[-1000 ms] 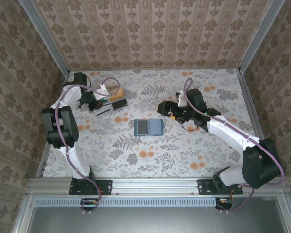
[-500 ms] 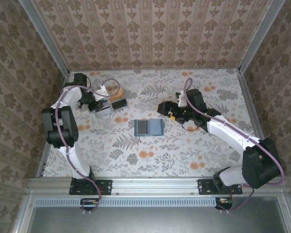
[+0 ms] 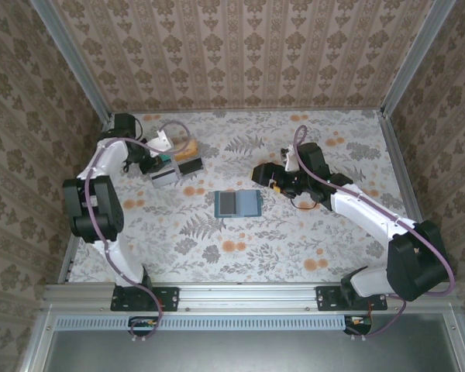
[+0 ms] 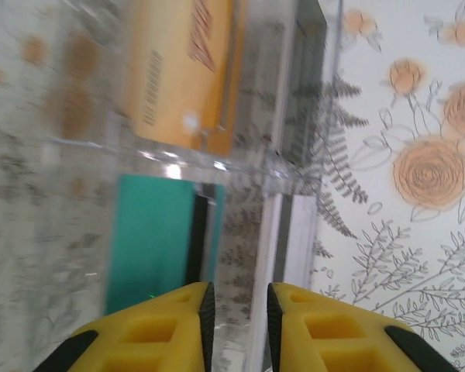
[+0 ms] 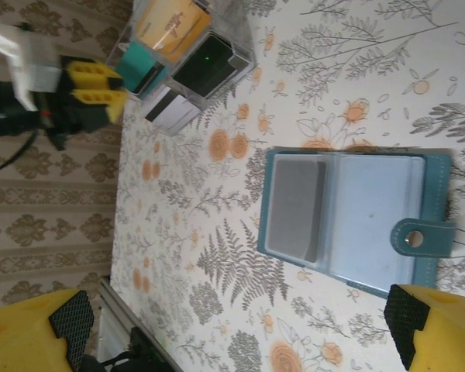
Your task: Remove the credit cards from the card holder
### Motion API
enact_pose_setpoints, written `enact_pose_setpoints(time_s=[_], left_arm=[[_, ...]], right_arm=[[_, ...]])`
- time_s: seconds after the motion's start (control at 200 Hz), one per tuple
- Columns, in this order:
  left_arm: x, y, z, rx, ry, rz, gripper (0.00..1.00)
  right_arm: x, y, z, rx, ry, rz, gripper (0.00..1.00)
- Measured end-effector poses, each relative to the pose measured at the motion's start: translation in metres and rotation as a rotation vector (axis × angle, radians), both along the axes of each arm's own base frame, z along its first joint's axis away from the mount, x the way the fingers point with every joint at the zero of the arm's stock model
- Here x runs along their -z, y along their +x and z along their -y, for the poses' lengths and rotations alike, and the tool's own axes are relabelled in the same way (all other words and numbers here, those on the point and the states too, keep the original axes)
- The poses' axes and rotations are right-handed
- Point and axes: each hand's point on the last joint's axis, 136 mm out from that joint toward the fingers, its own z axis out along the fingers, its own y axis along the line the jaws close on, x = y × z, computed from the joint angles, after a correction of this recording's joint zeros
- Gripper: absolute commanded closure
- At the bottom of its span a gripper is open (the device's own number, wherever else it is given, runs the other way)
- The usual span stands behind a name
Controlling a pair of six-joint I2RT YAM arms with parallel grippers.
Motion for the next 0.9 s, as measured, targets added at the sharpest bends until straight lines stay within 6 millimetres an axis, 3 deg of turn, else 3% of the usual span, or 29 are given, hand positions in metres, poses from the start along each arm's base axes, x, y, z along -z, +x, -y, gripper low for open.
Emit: enact_pose_setpoints(time_s=[0.245, 0.435, 0.61, 0.895], left_arm=[[-0.09, 0.004, -0.002, -0.192, -0.11, 0.236, 0.63], [-0.125, -0.022, 0.004, -0.386, -0.303, 0.311, 0.47], [-0.122, -0.046, 0.008, -0.571, -0.474, 0.288, 0.44], [-0.066, -0.074, -0.01, -0.922, -0.573, 0.116, 0.4]], right_arm=[[0.025, -0.013, -0.015, -0.05, -0.174, -0.025, 0.02], [0.038, -0.018, -0.045, -0.121, -0.315, -0.011, 0.09], [0.064, -0.013, -0.075, -0.186, -0.442, -0.029, 0.2], [0.105, 0.008, -0.088, -0.241, -0.598, -0.08, 0.24]])
